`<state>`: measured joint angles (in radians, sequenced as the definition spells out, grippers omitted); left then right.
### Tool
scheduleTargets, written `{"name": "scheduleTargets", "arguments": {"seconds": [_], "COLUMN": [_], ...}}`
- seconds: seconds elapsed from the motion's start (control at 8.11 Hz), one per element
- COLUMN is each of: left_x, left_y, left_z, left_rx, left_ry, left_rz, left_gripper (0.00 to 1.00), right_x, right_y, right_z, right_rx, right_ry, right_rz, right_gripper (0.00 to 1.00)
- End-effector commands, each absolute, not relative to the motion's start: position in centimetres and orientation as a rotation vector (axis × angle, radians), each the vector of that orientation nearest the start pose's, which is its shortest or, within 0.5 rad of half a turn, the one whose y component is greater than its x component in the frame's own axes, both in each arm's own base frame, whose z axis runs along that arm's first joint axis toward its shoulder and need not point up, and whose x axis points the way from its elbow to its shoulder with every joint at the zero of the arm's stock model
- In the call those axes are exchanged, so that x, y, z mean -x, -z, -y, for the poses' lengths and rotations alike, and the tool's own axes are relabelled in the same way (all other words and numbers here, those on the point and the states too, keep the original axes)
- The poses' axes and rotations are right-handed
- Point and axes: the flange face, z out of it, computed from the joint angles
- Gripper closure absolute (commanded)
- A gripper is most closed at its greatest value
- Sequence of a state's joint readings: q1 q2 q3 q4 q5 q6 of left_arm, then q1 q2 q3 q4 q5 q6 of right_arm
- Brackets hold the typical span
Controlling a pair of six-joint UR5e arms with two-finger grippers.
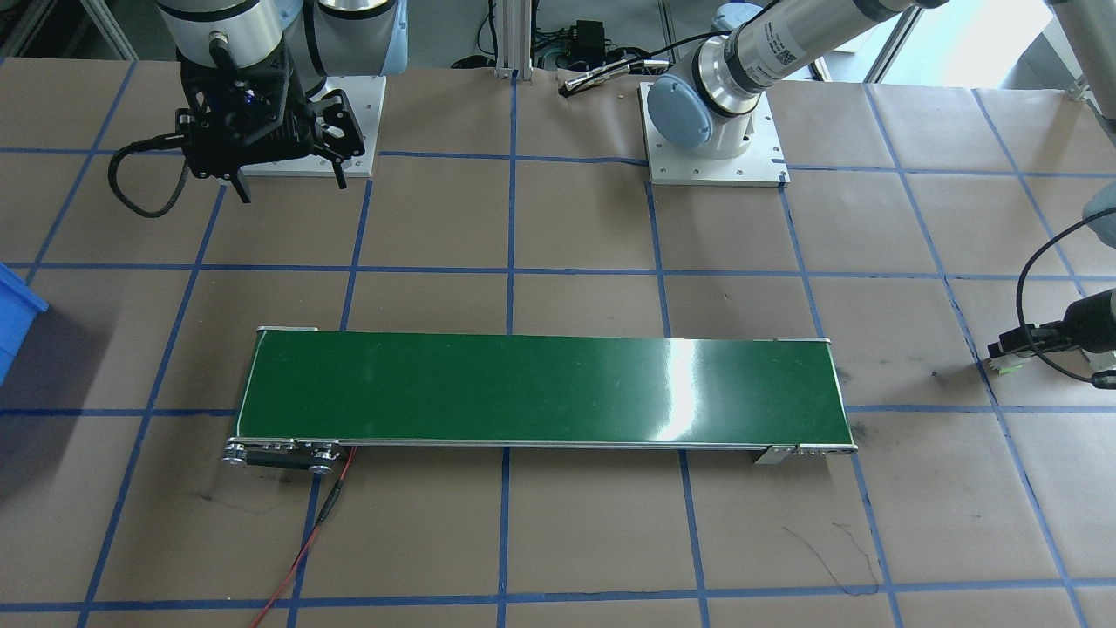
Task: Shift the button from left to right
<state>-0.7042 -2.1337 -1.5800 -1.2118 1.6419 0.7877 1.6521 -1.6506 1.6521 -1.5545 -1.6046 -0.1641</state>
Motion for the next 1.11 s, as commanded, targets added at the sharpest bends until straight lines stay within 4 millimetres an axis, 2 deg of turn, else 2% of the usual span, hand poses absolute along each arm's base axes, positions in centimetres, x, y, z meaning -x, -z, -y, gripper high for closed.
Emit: {"name": "scheduleTargets", "arguments": {"seconds": [0.0, 0.12, 0.25, 0.37, 0.49, 0.62, 0.86, 0.99], "left_x": [-40.1, -40.1, -39.7, -38.9, -37.6, -34.6, -25.9, -21.1], "left_y": [-19.2, -19.2, -21.0, -23.9, -27.9, -31.6, -35.1, -36.6], "left_z": [50.7, 50.6, 50.5, 50.2, 49.8, 50.8, 53.3, 54.6], "left_rx": [0.115, 0.114, 0.125, 0.124, 0.178, 0.304, 0.708, 0.835], "left_ry": [-0.310, -0.320, -0.307, -0.329, -0.314, -0.214, -0.244, -0.214], "left_rz": [-3.235, -3.230, -3.227, -3.239, -3.233, -3.219, -3.122, -3.067], "left_gripper": [0.83, 0.98, 1.00, 1.00, 1.00, 1.00, 1.00, 1.00], "right_x": [-16.7, -16.6, -16.6, -16.6, -16.6, -16.7, -16.7, -16.6], "right_y": [-48.4, -48.4, -48.4, -48.4, -48.4, -48.4, -48.3, -48.3], "right_z": [44.4, 44.4, 44.4, 44.4, 44.4, 44.4, 44.5, 44.5], "right_rx": [0.389, 0.389, 0.389, 0.389, 0.389, 0.391, 0.389, 0.389], "right_ry": [-0.031, -0.032, -0.032, -0.032, -0.032, -0.031, -0.034, -0.034], "right_rz": [-3.150, -3.152, -3.152, -3.152, -3.152, -3.150, -3.150, -3.152], "right_gripper": [0.00, 0.00, 0.00, 0.00, 0.00, 0.00, 0.00, 0.00]}}
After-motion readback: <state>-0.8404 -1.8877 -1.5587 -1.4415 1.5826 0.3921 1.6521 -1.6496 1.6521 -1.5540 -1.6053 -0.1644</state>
